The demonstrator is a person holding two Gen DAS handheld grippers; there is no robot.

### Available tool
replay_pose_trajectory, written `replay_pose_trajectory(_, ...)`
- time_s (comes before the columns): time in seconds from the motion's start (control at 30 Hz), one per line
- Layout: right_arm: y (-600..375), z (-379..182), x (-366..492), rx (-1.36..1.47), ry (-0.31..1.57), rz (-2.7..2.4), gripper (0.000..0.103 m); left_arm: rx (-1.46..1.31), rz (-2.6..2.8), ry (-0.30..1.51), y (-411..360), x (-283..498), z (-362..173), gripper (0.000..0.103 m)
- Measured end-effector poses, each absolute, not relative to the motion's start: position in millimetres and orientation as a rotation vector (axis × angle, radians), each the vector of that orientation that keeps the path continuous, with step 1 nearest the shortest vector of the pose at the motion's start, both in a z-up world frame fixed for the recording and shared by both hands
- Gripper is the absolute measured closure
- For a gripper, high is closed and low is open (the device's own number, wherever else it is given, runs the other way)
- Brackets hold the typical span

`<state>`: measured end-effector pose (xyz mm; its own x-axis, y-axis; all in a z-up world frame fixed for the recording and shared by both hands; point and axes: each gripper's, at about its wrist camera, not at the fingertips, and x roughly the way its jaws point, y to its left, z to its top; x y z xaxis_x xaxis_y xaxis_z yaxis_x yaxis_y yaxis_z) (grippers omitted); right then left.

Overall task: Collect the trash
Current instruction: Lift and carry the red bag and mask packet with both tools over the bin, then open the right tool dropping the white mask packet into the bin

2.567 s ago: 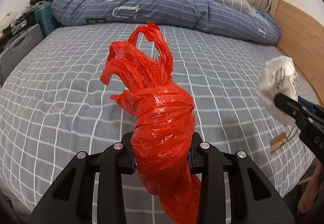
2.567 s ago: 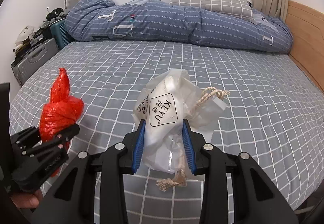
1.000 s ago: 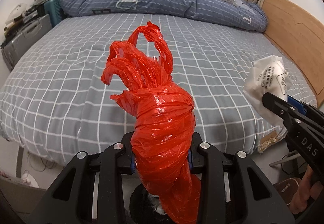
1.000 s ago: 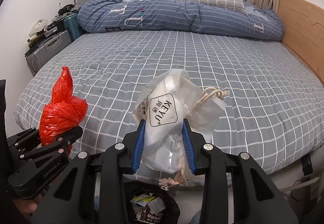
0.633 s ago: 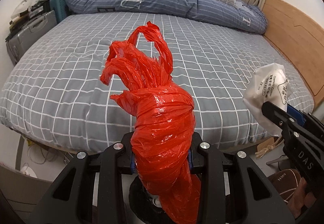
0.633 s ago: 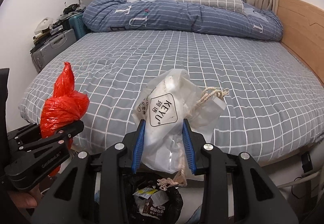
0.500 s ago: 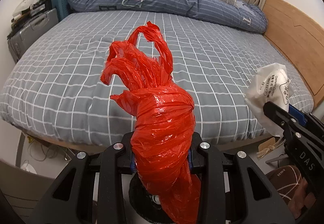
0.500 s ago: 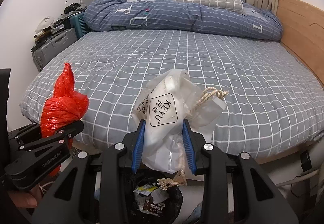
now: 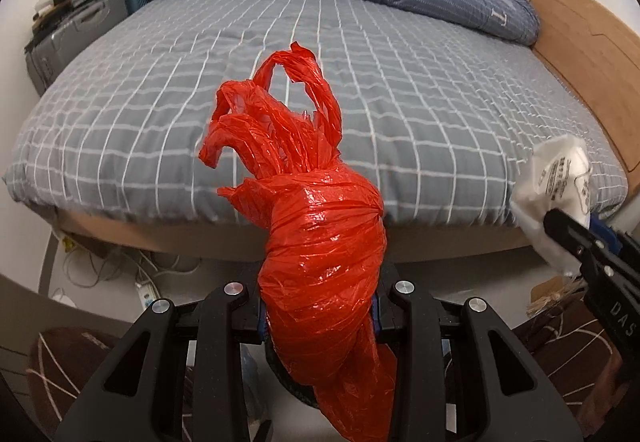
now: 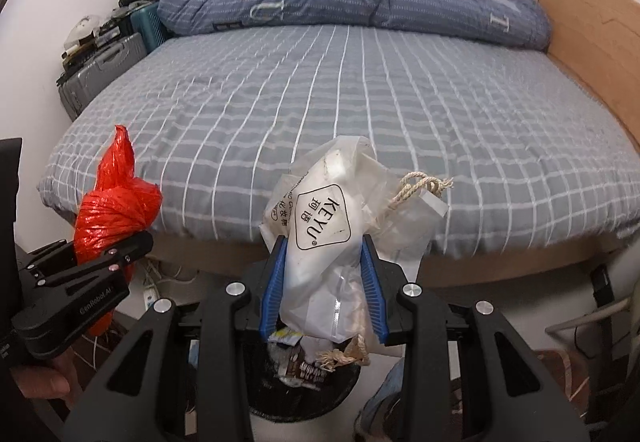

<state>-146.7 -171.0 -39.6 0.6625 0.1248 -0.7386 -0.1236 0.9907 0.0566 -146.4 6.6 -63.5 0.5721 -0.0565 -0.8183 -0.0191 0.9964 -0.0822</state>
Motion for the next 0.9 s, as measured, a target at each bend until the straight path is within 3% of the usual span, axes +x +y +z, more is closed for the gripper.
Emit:
replay_pose_trajectory(0.7, -114.8, -183.4, -123.5, -0.053, 1.116, 0.214, 0.067, -0.133, 0.114, 1.181, 59.4, -156.0, -187.3, 0.07)
replay_pose_trajectory(0.9, -98.4, -194.3, -120.8, -0.079, 1.117, 0.235, 0.052, -0.135, 0.134, 1.216, 71.9, -154.5, -204.7, 0.07)
